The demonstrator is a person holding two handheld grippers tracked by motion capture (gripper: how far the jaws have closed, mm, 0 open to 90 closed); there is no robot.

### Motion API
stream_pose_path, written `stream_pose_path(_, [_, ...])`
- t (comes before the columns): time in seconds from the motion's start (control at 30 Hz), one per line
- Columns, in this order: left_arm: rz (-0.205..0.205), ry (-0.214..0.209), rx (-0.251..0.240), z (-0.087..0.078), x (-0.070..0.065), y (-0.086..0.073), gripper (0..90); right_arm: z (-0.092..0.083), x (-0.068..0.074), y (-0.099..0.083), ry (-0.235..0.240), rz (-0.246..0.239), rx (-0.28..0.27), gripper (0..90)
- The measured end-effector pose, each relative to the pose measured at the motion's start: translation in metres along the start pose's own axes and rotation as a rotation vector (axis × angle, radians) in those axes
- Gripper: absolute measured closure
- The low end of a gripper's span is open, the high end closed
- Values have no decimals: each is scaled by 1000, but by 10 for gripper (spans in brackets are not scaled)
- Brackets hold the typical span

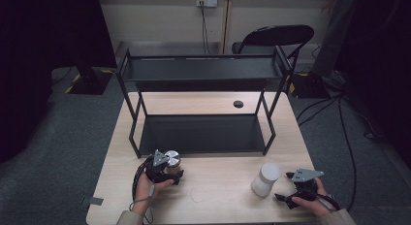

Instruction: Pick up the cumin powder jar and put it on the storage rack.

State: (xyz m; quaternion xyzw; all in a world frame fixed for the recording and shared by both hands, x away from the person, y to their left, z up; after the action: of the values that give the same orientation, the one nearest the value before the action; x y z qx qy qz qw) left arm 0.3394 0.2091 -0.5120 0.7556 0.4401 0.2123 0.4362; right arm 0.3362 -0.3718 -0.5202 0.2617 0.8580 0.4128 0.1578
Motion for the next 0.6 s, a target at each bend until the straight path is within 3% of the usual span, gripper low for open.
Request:
stream_pose_path(0.17, [-7,-17,-12,1,1,1,212,0,0,0,0,0,0,0])
stream_pose_path(0.2, [-2,-28,-11,0,2,1,269,0,0,0,0,0,0,0])
stream_pose_path(0.43, [44,-21,-17,-1,1,4,300,0,0,0,1,-1,0,0])
stream_pose_path(0.6, [43,-23,-15,-2,1,5,308,0,0,0,1,0,0,0])
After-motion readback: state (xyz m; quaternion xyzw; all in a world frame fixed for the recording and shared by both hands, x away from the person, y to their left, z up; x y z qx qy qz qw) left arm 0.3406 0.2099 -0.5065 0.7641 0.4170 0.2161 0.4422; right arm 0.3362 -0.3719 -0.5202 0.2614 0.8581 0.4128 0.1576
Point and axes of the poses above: each handheld gripper's, and its own axes: z roughly forward along the jaws, y roughly out of its top, x roughly to its left, the point moved 8 cm from there along z, roughly forward along the jaws, and after that the axes turned 5 degrees about -x, right-handed, at the moved point
